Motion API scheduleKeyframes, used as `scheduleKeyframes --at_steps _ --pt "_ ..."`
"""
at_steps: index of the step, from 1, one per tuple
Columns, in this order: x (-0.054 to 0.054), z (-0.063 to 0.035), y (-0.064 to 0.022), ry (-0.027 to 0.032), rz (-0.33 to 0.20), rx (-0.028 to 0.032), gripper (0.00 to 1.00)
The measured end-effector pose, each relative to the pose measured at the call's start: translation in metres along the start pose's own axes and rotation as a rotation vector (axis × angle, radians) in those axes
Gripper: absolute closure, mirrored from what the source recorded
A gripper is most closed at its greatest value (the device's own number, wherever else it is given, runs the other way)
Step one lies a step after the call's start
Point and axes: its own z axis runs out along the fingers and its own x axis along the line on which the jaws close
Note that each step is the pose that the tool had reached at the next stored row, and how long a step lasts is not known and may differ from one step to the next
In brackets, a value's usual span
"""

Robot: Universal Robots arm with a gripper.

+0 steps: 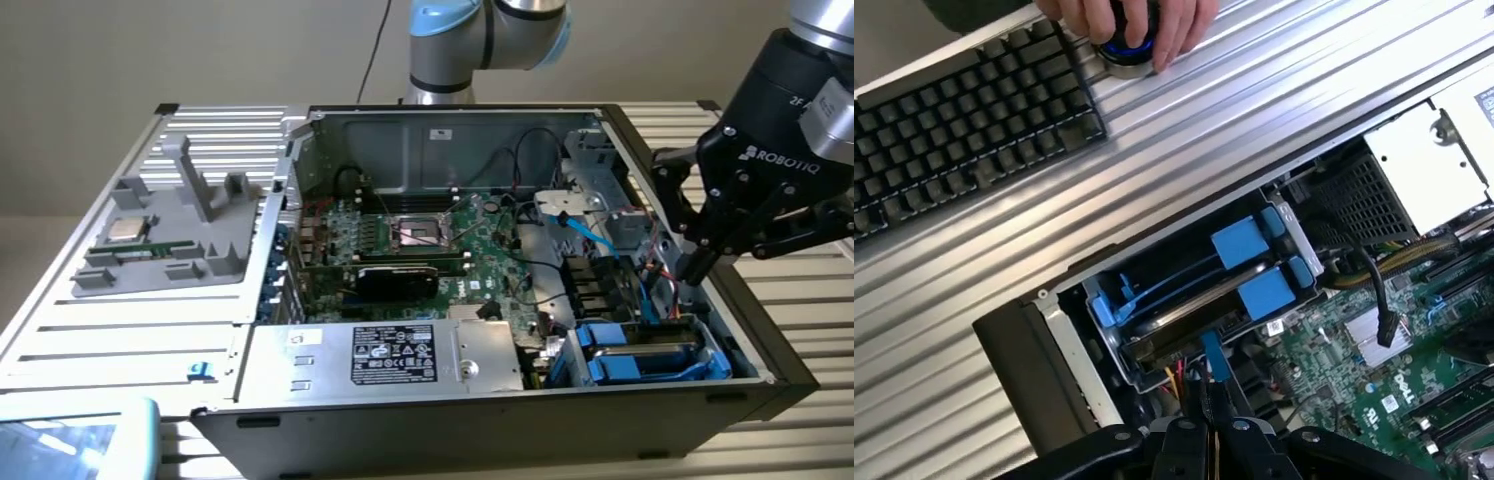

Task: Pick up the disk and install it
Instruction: 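Insert the second disk wire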

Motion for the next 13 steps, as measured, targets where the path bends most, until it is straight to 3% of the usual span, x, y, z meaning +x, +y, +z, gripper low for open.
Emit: scheduleKeyframes --at_steps 3,13 --pt "0.0001 0.0001 0.0001 0.0033 -0.047 0.0005 0.89" --pt "0.0000 0.0000 0.0000 0.0035 -0.049 0.0004 0.89"
